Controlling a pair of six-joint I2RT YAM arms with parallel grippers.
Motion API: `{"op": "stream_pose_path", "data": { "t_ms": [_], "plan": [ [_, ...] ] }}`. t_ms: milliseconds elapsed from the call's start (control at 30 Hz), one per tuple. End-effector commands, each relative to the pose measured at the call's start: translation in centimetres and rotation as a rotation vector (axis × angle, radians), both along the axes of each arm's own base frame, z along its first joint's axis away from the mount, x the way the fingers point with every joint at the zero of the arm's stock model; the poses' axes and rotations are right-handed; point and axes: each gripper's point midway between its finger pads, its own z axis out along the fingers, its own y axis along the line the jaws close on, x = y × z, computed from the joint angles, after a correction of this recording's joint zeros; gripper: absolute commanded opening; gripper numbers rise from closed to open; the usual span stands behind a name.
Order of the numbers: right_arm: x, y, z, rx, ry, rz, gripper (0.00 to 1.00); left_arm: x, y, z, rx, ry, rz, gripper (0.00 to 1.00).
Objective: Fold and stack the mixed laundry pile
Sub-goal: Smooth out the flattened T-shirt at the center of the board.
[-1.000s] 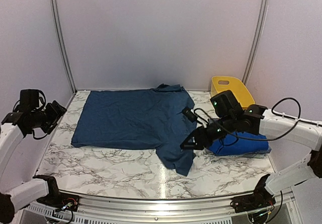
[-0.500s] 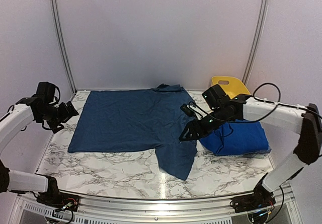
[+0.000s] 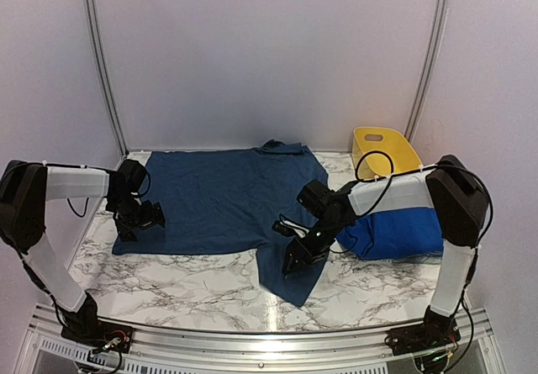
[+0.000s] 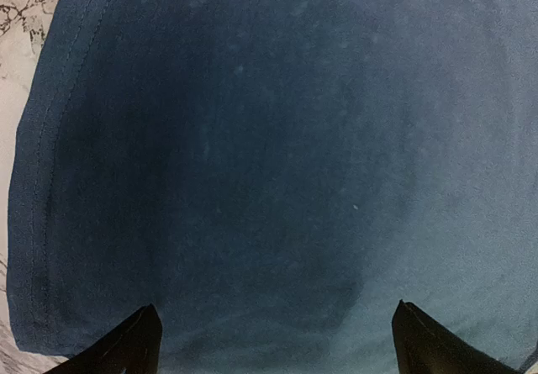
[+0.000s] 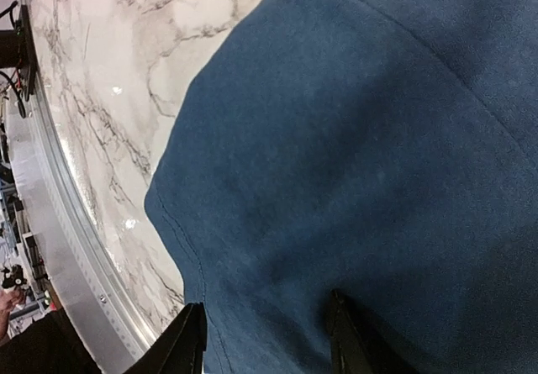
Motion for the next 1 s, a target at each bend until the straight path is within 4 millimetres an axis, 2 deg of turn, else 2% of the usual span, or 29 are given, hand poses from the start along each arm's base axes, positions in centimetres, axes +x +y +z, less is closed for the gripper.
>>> {"op": "stream_pose_path", "data": {
  "t_ms": [0, 100, 167, 233, 333, 400, 500, 567, 633, 767, 867, 967],
  "plan": [
    [-4.3, 0.3, -1.5, -0.023, 0.081, 0.093, 0.49, -0.7, 2.4, -2.0, 0.105, 0.059, 0.059, 0.98],
    [-7.6, 1.0, -1.2, 0.000, 0.152, 0.161, 0.50, -2.5, 4.3, -3.0, 0.139, 0.126, 0.113, 0.90],
    [-9.6, 1.1, -0.6, 0.015, 0.195, 0.205, 0.50, -3.7, 5.5, -2.9, 0.172, 0.150, 0.132, 0.89],
    [-10.4, 0.7, 0.3, 0.020, 0.208, 0.216, 0.51, -5.0, 7.0, -2.2, 0.223, 0.168, 0.161, 0.88],
    [-10.1, 0.0, 3.1, 0.063, 0.192, 0.204, 0.52, -6.8, 9.0, -0.8, 0.256, 0.165, 0.208, 0.86],
    [-8.2, -0.2, 5.4, 0.122, 0.168, 0.164, 0.54, -7.0, 9.3, 0.5, 0.259, 0.134, 0.214, 0.86],
    [-3.6, -0.2, 8.4, 0.195, 0.092, 0.068, 0.56, -5.4, 8.4, 3.0, 0.226, 0.051, 0.167, 0.87],
    [-0.6, -0.3, 8.8, 0.192, 0.032, 0.008, 0.56, -3.8, 7.4, 4.3, 0.212, 0.007, 0.117, 0.89],
    [1.8, -0.8, 7.4, 0.135, -0.012, -0.046, 0.56, -2.1, 6.6, 5.1, 0.190, -0.031, 0.084, 0.90],
    [5.7, -1.5, 4.7, 0.067, -0.057, -0.143, 0.56, 0.5, 5.3, 5.1, 0.143, -0.073, 0.053, 0.91],
    [7.2, -1.8, 2.6, 0.023, -0.066, -0.171, 0.56, 1.4, 5.0, 3.6, 0.129, -0.050, 0.057, 0.89],
    [7.7, -1.7, 1.4, 0.001, -0.067, -0.169, 0.56, 0.7, 4.5, 1.1, 0.096, 0.000, 0.077, 0.83]
  ]
}}
